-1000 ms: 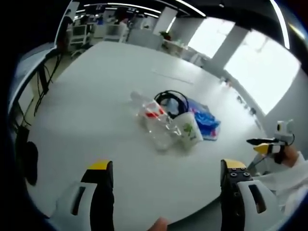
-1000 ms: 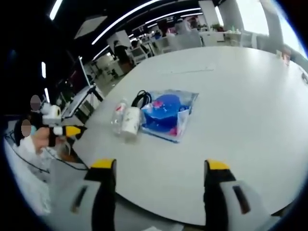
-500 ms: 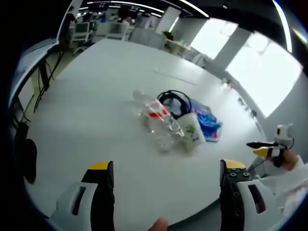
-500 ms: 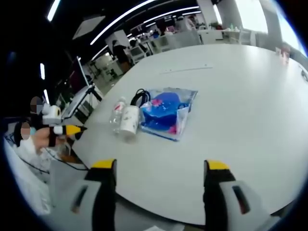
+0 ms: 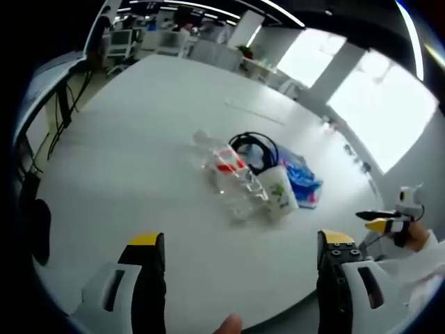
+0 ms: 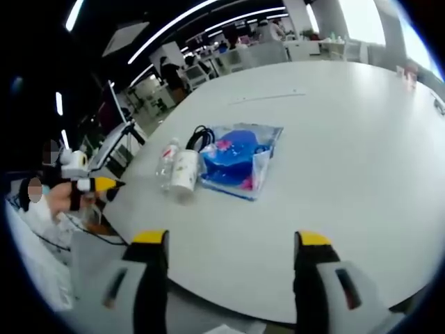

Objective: Arrange the tabletop items into an orderly group along one side of the table until the central work area is clear of visible clutter.

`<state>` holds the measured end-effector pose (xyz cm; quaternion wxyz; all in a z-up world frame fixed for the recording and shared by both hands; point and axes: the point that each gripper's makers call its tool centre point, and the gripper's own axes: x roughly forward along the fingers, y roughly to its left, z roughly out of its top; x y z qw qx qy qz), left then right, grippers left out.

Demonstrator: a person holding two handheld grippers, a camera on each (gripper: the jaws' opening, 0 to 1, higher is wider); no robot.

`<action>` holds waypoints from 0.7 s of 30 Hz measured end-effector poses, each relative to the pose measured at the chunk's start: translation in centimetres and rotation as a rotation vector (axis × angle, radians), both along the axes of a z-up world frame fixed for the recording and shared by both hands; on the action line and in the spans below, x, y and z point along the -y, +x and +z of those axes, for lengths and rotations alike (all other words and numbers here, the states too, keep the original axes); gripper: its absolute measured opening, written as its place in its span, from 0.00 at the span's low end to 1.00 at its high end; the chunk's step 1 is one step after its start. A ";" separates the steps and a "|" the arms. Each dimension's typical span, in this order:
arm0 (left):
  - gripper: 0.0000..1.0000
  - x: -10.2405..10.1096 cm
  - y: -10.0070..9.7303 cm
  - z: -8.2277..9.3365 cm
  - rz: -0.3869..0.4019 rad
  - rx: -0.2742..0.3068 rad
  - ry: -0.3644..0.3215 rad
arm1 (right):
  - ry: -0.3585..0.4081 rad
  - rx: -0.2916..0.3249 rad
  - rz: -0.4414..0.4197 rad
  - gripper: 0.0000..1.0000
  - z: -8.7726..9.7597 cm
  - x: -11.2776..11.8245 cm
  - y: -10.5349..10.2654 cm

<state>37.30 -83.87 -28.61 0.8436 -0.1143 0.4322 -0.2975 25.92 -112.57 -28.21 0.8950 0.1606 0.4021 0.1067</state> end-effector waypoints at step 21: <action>0.87 -0.5 0.3 -0.4 0.009 -0.014 -0.001 | 0.016 -0.001 -0.015 0.71 -0.1 0.0 0.1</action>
